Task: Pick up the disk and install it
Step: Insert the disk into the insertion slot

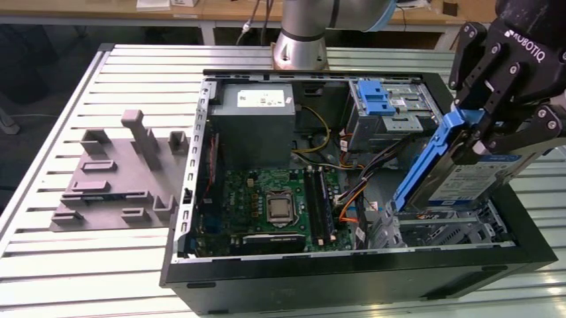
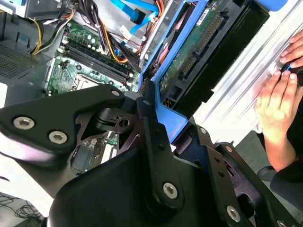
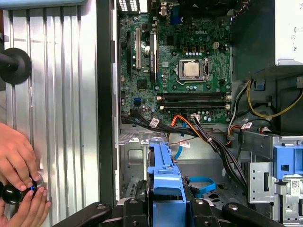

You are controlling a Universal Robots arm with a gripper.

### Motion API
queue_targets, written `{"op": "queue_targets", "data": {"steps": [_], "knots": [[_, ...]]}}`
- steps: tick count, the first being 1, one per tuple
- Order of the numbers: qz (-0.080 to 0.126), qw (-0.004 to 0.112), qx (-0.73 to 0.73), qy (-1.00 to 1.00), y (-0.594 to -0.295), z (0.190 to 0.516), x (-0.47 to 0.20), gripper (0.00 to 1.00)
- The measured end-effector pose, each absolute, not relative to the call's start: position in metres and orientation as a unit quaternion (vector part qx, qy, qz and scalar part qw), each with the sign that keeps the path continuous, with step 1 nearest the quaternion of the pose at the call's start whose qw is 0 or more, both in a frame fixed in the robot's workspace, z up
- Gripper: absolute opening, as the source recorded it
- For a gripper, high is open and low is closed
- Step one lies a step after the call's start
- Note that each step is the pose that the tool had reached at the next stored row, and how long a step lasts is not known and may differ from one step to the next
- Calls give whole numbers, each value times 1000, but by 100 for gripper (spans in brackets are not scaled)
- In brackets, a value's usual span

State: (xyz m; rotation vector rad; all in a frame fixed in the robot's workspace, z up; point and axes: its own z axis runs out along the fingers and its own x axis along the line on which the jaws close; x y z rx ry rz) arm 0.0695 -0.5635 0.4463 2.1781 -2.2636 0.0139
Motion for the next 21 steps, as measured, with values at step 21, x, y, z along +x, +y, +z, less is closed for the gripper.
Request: {"op": "queue_targets", "data": {"steps": [21], "knots": [[4, 0, 698, -717, -566, 434, 72, 36]]}}
